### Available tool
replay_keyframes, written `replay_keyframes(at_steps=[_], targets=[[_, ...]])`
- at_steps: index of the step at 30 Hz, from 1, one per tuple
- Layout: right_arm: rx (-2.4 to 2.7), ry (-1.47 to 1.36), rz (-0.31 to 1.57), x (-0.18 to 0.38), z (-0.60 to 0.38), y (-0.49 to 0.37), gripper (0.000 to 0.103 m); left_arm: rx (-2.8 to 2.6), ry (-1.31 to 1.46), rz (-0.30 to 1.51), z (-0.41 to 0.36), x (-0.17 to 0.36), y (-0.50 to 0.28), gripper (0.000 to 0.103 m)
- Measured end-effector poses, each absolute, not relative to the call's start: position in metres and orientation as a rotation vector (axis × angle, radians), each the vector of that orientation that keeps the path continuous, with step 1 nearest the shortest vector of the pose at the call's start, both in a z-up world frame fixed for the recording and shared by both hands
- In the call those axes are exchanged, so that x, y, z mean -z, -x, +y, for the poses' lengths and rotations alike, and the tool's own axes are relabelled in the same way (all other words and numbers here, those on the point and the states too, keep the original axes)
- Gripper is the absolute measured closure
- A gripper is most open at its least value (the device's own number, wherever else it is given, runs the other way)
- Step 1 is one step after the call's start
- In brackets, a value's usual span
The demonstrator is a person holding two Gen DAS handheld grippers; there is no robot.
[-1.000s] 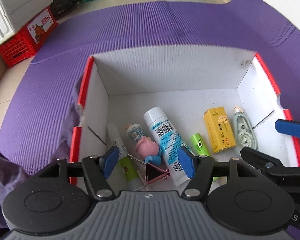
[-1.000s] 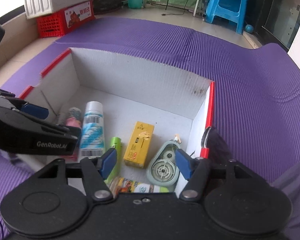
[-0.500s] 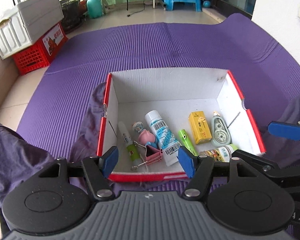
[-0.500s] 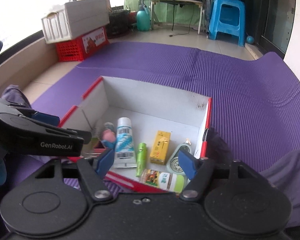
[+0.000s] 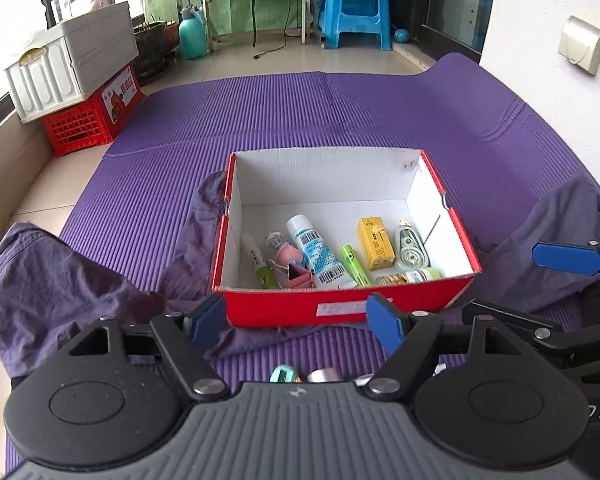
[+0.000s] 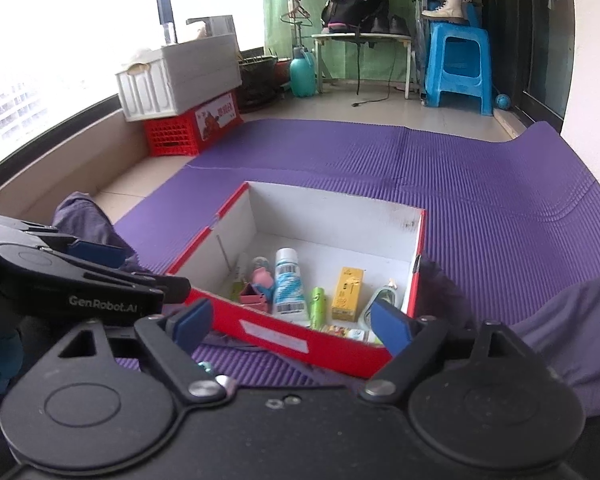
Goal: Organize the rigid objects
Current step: 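Withdraw both open grippers from the shoebox toward the remaining items, then grasp the red keychain figure with the left gripper while the right gripper grasps the white sunglasses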
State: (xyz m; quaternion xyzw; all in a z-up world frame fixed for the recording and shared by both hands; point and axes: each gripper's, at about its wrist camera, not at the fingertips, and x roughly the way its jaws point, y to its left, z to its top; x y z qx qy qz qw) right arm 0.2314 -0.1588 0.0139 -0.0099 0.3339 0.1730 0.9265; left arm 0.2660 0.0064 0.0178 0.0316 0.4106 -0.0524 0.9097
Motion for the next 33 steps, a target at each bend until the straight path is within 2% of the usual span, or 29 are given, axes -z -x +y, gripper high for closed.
replay_keyframes(at_steps=[7,12,15,17,33], targets=[[-0.39,0.002,0.67,-0.007,-0.161,-0.202,0.005,0.102,-0.05,0.851,0.013,-0.011,-0.238,0.021],[-0.4,-0.002,0.678,0.006,-0.163,-0.191,0.0,0.113,-0.019,0.874,0.017,0.003,-0.226,0.019],[-0.398,-0.002,0.705,0.018,-0.167,-0.19,0.0,0.109,-0.007,0.891,0.016,0.015,-0.222,0.006],[-0.398,-0.005,0.721,0.025,-0.169,-0.189,0.0,0.094,-0.002,0.896,0.015,0.023,-0.219,0.003],[-0.405,0.068,0.851,0.085,-0.178,-0.198,0.001,0.042,0.098,0.999,0.023,0.091,-0.217,0.003]])
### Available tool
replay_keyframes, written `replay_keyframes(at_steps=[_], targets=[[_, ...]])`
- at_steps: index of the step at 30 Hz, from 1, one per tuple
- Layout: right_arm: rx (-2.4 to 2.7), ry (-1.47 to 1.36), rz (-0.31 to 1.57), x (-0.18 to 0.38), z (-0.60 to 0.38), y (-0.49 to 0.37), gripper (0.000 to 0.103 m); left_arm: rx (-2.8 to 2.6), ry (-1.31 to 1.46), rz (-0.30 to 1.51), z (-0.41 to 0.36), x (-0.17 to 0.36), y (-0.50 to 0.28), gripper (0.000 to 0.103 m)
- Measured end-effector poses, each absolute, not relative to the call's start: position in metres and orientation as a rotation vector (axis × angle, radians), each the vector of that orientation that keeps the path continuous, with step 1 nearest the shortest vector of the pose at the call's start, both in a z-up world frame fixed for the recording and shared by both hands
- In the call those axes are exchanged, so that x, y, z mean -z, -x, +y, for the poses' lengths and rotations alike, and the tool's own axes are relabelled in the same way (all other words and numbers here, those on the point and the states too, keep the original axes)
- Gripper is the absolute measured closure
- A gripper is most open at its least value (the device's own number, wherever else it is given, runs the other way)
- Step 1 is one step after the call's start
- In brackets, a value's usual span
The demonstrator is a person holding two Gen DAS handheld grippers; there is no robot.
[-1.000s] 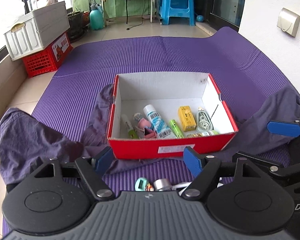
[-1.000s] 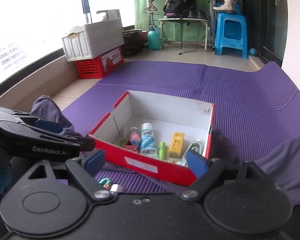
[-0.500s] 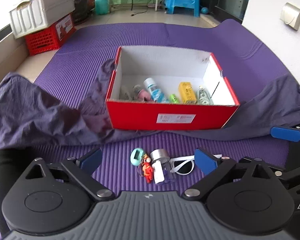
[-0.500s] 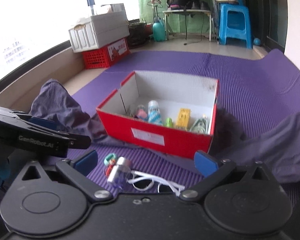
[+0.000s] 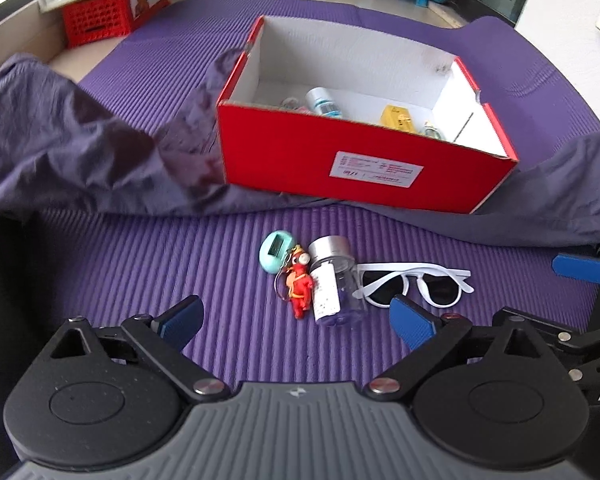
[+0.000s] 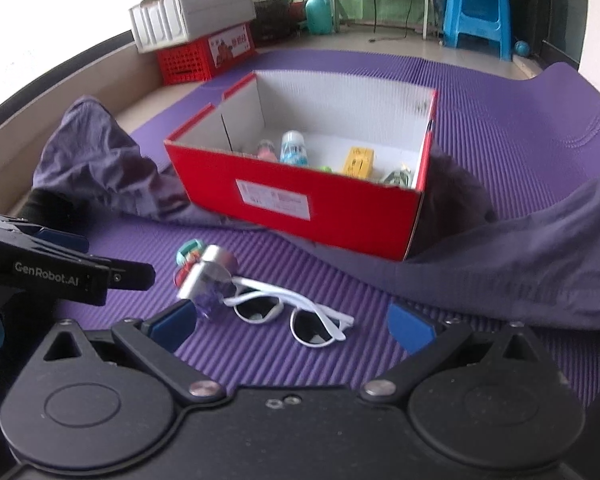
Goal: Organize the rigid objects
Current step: 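Grasp the red keychain figure with the left gripper while the right gripper grasps the white sunglasses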
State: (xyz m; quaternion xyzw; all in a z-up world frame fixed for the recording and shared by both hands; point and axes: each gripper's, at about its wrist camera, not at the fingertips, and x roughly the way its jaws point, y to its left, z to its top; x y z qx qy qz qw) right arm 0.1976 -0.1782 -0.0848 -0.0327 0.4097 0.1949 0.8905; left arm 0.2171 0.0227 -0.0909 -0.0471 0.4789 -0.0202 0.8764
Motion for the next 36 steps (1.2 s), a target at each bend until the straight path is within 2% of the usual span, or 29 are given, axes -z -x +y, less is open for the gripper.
replay_keyframes(at_steps=[9,16,27,34,36], targets=[[-0.429,0.105,0.897,0.107,-0.173,-0.215,0.008,0.013,0.13,1.04,0.037,0.122,-0.228,0.003],[-0.454,0.148,0.926,0.123,-0.165,-0.228,0.02,-0.022,0.157,1.057,0.054,0.14,-0.237,0.003],[-0.471,0.19,0.96,0.143,-0.155,-0.251,0.03,-0.005,0.162,1.071,0.054,0.158,-0.252,0.003],[-0.495,0.26,0.971,0.156,-0.146,-0.265,0.045,0.015,0.157,1.089,0.051,0.17,-0.263,0.003],[-0.503,0.267,0.972,0.159,-0.144,-0.268,0.047,0.011,0.135,1.08,0.049,0.171,-0.265,0.004]])
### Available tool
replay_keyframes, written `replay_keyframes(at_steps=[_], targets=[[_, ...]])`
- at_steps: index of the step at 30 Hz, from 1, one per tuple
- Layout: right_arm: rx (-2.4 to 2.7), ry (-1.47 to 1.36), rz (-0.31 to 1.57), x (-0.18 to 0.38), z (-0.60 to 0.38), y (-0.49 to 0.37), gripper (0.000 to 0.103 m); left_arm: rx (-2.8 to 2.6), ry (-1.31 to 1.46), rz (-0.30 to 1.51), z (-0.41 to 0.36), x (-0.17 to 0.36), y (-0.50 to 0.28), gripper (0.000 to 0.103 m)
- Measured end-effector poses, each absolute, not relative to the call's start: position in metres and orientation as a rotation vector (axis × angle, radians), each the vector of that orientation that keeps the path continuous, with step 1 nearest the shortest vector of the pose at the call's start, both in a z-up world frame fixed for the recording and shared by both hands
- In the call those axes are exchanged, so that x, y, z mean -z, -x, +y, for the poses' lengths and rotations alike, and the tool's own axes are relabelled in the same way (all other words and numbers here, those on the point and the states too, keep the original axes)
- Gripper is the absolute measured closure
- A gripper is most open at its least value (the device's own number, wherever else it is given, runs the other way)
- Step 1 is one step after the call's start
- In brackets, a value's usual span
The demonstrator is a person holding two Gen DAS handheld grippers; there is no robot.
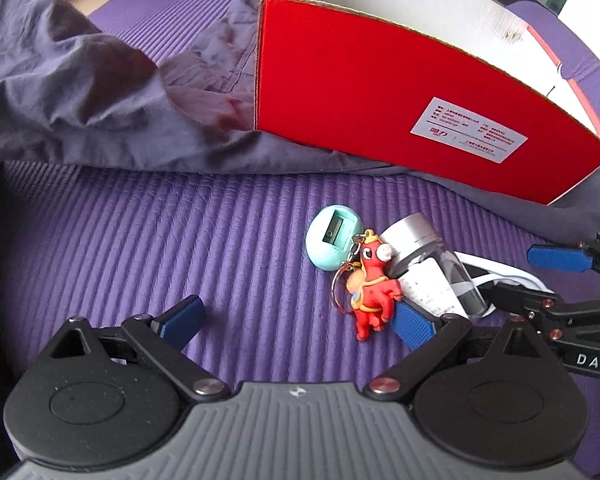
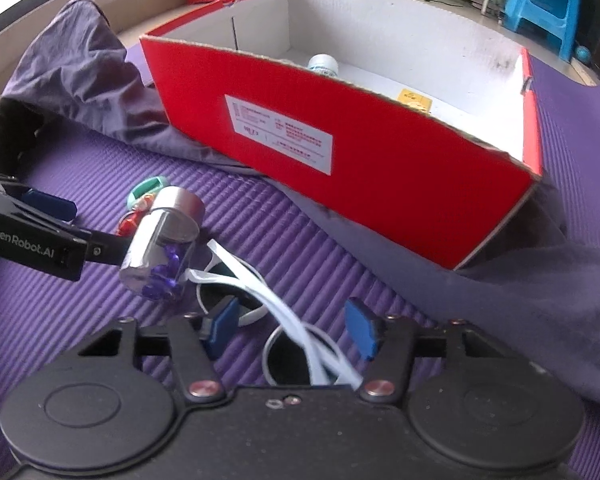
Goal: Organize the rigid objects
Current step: 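Grasp the red keychain figure with the left gripper while the right gripper grasps the white sunglasses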
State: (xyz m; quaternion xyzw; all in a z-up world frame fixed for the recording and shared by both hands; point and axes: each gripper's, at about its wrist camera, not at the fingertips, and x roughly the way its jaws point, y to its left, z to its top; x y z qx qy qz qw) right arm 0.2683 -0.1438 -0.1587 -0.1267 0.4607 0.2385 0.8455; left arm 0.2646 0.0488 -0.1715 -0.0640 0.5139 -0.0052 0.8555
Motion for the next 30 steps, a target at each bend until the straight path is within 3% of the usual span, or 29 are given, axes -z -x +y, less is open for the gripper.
replay_keyframes(at_steps=[7,9,13,17,19,21,26,30], targets=[[-0.532,0.267,0.958,0.164,-0.138,-0.268,0.064,0.003,0.066,1.034,0.041,0.173,-0.262,0.01],[-0.543,0.245,0.957,0.163,-0.138,-0.267,0.073,0.02,0.057,1.019,0.038,0.169,-0.259,0.022],[-0.542,0.23,0.952,0.163,-0.138,-0.263,0.08,0.054,0.029,1.003,0.029,0.166,-0.256,0.042],[-0.525,0.207,0.958,0.163,-0.137,-0.259,0.083,0.1,0.059,1.0,0.026,0.164,-0.253,0.071],[-0.511,0.186,0.968,0.163,-0.138,-0.256,0.084,0.097,0.077,0.994,0.026,0.163,-0.253,0.073],[-0.497,0.156,0.974,0.163,-0.139,-0.253,0.085,0.106,0.101,0.993,0.028,0.162,-0.251,0.084],[-0.466,0.071,0.997,0.163,-0.144,-0.247,0.087,0.106,0.121,0.999,0.031,0.156,-0.246,0.088],[-0.429,0.02,1.006,0.159,-0.146,-0.241,0.098,0.102,0.123,0.99,0.031,0.152,-0.242,0.088]])
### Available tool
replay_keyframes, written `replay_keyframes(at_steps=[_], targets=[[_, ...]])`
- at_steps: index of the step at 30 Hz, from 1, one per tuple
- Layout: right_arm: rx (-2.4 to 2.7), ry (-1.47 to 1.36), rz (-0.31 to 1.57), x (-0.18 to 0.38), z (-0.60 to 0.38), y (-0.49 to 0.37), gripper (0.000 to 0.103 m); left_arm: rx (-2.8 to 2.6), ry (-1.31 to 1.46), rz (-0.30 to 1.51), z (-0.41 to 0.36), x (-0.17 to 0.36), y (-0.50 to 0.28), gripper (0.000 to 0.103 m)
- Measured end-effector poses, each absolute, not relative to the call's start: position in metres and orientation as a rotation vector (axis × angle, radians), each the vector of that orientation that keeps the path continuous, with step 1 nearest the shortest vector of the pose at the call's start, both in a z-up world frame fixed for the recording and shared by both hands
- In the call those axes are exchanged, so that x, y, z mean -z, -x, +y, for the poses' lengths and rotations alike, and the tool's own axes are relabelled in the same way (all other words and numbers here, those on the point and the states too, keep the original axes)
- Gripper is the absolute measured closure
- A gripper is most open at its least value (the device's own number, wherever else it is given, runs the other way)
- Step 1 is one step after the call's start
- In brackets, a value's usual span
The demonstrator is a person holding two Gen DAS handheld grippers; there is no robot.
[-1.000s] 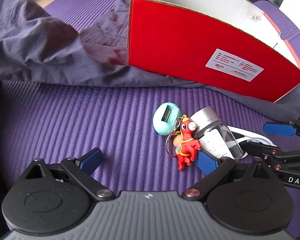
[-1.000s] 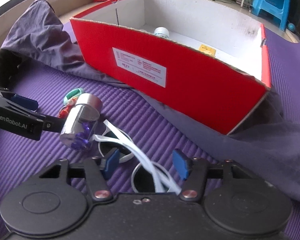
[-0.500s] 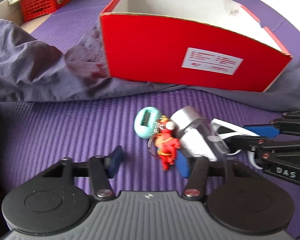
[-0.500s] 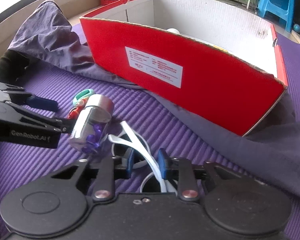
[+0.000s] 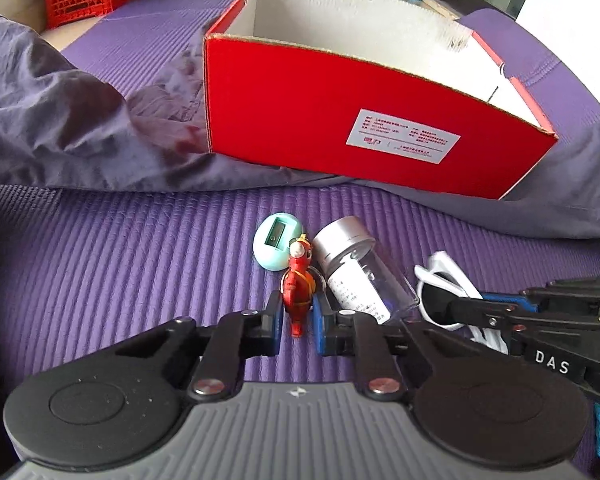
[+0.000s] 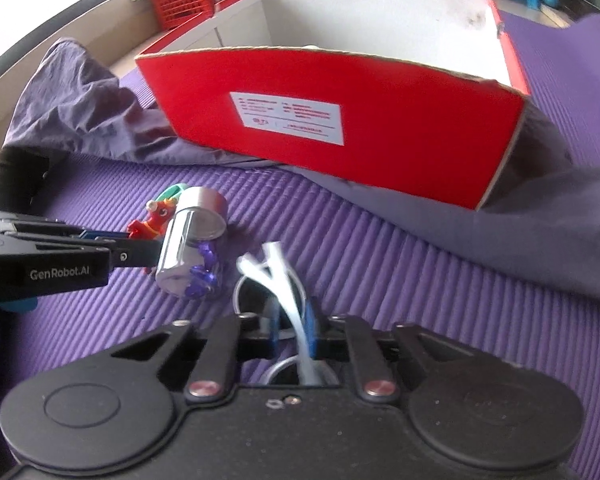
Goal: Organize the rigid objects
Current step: 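Grasp the red keychain figure with the left gripper while the right gripper grasps the white sunglasses, then carry the keychain figure with the left gripper while the right gripper carries the sunglasses over the shoebox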
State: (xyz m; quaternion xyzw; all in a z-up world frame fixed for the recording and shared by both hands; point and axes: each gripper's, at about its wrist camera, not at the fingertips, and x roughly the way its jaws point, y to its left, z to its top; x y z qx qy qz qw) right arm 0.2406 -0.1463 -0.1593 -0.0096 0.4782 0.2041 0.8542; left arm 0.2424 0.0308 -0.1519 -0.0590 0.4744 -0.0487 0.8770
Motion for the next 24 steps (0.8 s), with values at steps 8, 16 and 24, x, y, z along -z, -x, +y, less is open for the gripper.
replay_keyframes(at_steps=[8,16,24], targets=[[-0.383,-0.047,1.004,0.152,-0.155,-0.227,0.098,0.102,0.157,0.977,0.035,0.135,-0.231,0.089],[-0.384,-0.077,0.957,0.123,-0.162,-0.208,0.098,0.12,0.183,0.942,0.04,0.113,-0.218,0.09],[-0.385,-0.087,0.907,0.083,-0.167,-0.196,0.098,0.143,0.206,0.908,0.041,0.082,-0.204,0.09]])
